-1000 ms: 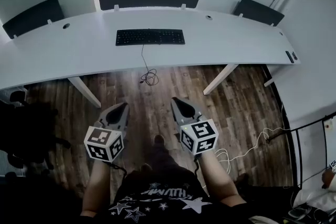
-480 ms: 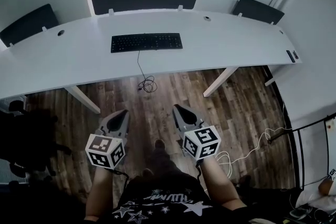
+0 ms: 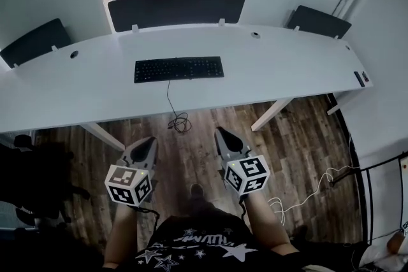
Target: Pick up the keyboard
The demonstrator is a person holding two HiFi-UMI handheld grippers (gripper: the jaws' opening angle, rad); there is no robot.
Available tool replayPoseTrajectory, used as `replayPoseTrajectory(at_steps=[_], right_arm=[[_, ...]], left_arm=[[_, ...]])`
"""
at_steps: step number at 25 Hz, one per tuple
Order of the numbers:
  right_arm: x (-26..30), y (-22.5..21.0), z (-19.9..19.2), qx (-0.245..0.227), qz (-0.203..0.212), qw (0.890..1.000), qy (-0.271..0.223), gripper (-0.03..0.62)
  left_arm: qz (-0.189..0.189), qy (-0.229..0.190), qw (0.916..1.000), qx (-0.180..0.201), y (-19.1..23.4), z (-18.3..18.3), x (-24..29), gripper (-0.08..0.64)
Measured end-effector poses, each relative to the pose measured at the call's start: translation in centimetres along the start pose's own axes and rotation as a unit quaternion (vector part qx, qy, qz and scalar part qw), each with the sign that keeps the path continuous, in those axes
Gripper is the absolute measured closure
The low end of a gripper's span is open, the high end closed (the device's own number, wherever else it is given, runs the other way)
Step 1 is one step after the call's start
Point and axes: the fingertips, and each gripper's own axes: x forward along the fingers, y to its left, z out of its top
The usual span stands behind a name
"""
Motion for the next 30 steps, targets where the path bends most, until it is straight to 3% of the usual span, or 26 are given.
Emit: replayPoseTrajectory(at_steps=[11,14,23,30], right_arm=[[5.9,-5.8,3.3,0.000,0.015,1.000,-0.009,0.589],[7.5,-5.9,3.2,-0.023,0.028,0.999,0.000,0.589],[11.4,-6.0,1.6,-0.011,0.075,0.997,0.028,0.589],[14.1,-6.6,0.4,-0.014,0.060,0.997,0.053,0.589]], left_arm=[[0.011,-0.008,0.9999,0.010,1.4,4.0,6.4,0.551],[0.017,-0.014,0.9997,-0.010,2.2,4.6,7.3,0.551],[0.045,-0.009,0.9989,-0.012,3.8,5.6,9.0,0.551],[0.044,0.009,0.9989,-0.017,6.2,4.9,10.4,0.551]])
